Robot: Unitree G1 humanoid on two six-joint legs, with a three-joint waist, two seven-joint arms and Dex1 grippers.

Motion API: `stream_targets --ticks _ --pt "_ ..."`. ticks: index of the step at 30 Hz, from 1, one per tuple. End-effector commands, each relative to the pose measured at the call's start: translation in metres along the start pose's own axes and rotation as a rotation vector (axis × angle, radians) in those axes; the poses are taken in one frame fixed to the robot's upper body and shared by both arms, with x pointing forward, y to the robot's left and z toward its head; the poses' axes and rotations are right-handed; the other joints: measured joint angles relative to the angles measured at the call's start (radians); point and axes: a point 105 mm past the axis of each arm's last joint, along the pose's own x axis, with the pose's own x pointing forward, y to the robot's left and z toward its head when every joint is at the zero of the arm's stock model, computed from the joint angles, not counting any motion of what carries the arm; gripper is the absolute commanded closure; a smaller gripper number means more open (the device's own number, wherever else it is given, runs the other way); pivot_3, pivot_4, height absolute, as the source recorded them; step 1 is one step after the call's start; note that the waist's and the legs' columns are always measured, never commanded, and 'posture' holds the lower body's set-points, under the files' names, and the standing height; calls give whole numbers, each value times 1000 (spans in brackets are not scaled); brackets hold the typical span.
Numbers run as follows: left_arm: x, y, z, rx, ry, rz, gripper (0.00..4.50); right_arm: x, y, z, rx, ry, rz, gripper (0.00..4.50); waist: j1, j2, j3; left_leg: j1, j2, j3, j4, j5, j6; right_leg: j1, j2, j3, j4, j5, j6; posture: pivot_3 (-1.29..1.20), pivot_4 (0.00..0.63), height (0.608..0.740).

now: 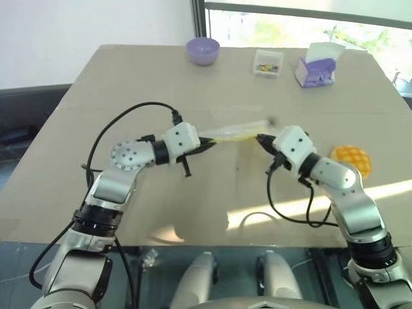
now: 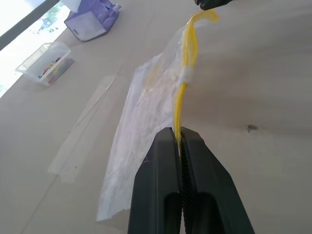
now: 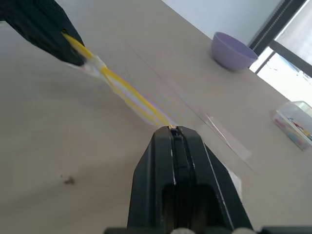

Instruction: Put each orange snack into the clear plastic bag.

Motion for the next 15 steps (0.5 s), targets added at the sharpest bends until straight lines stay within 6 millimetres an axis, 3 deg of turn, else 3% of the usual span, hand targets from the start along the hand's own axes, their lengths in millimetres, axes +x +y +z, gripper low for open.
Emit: stream_targets --ticks 1,15 --pt "1 8 12 44 -29 19 4500 10 4 19 -4 -72 22 4458 0 0 0 0 0 0 0 0 0 0 0 0 0 0 0 0 150 740" --pt "3 7 19 4 -46 37 4500 16 11 18 -11 -75 76 4458 -1 0 0 0 0 0 0 0 0 0 0 0 0 0 0 0 150 740"
